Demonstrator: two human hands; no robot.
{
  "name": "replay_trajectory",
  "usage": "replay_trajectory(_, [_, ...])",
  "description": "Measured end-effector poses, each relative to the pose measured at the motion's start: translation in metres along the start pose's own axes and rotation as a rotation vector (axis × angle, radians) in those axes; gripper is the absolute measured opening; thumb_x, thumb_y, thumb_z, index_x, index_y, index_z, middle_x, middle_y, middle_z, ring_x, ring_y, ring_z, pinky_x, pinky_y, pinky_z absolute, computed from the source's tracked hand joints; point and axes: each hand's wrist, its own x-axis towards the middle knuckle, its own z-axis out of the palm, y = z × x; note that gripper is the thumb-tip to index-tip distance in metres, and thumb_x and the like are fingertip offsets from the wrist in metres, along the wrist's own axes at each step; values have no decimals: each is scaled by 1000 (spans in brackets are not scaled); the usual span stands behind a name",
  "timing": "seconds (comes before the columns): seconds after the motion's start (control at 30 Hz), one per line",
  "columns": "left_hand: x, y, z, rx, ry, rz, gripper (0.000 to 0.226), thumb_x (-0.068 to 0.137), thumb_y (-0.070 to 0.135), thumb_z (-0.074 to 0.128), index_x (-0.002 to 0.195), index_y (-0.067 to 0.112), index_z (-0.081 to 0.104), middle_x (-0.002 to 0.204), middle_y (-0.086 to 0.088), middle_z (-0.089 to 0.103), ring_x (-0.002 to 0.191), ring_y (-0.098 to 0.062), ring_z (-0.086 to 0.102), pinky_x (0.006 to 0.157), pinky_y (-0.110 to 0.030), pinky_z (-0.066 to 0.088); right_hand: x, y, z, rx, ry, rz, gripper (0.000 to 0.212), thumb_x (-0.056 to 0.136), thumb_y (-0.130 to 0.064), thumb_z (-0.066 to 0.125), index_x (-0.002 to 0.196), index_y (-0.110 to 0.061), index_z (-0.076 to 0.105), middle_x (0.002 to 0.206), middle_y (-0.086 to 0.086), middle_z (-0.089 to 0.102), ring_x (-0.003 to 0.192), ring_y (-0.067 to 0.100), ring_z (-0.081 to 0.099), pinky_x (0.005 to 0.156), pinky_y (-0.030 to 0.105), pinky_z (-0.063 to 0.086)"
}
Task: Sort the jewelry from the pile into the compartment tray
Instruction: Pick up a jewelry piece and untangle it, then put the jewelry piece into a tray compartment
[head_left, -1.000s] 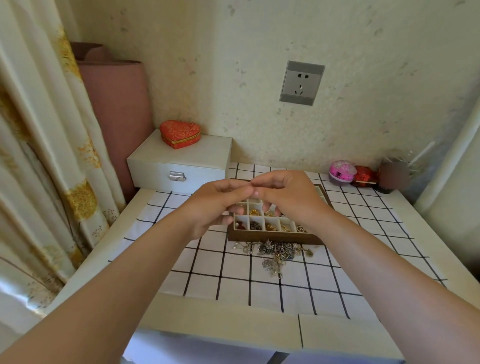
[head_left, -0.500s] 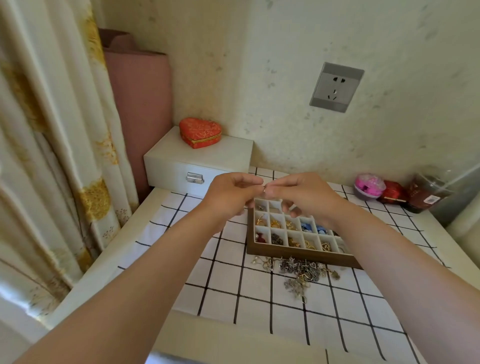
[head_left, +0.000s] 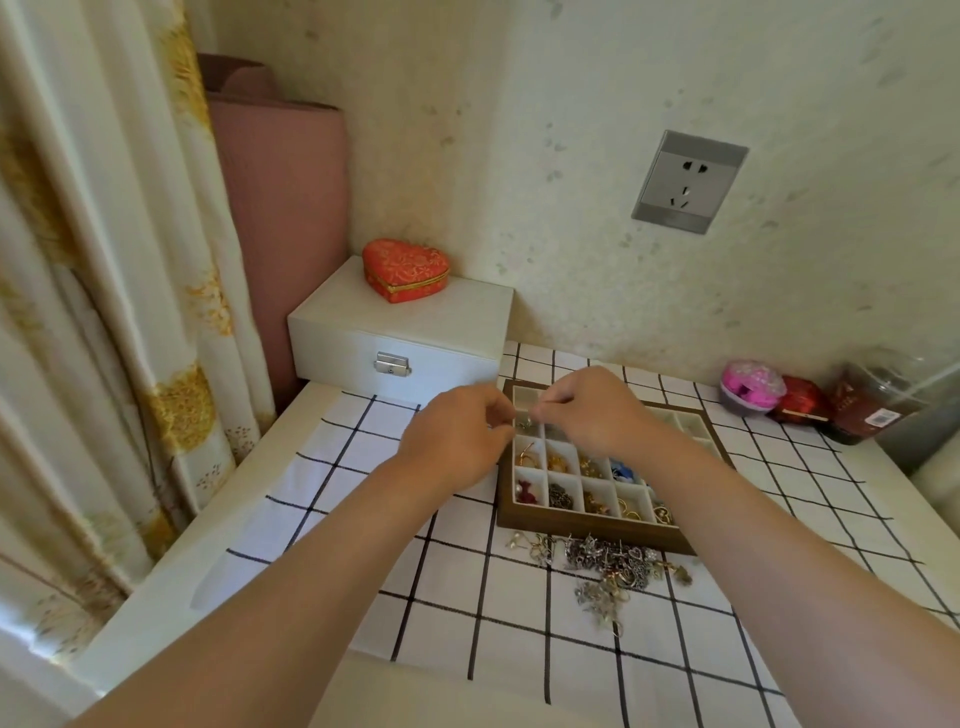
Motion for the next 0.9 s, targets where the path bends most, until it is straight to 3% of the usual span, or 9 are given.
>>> replay_trajectory(0.1, [-1,0,3,27,-45,7,24,98,29,57,121,31,60,118,9,64,99,-7,55,79,-24,41,2,-2,7,-128,-19,-13,33,95,-32,66,73,-9,75,49,-8,55,42,1,49,55,24,40])
replay_trajectory(0.17, [0,-2,3,53,-42,24,26,98,31,56,124,31,59,121,7,64,104,-9,56,80,-24,41,4,-4,10,-241,9,-33,33,93,-37,66,70,-15,75,57,-2,64,53,9,57,59,28,48])
replay_trajectory(0.23, [0,-3,3,83,-39,45,29,98,32,56,127,31,57,123,7,63,108,-11,58,82,-25,42,2,-7,11,-334,36,-30,24,91,-39,68,74,-24,76,72,-6,71,69,11,65,71,33,56])
replay_trajectory(0.37, [-2,-4,3,143,-52,111,34,98,36,55,132,31,54,127,6,58,112,-14,58,90,-32,49,-5,-8,8,-311,136,-25,6,92,-33,68,92,-31,73,91,-13,69,91,10,65,86,35,55])
replay_trajectory(0.5, [-1,-7,6,259,-97,201,40,98,48,48,137,36,52,127,3,52,118,-18,51,93,-41,51,-5,-2,0,-233,76,-57,18,95,-20,60,92,-31,74,97,-15,69,93,8,65,87,36,55])
replay_trajectory(0.67, [0,-4,9,359,-150,199,44,100,55,37,140,40,48,124,-1,47,120,-19,41,92,-38,44,-9,-2,0,-346,-45,-156,30,92,-11,55,100,-31,76,95,-15,57,85,7,58,77,29,52])
replay_trajectory(0.9, [4,-8,10,340,-93,249,41,98,54,45,134,37,51,125,2,50,117,-18,46,89,-36,47,-6,1,0,-415,47,-230,26,93,-14,53,97,-32,72,98,-11,53,88,11,56,73,29,43])
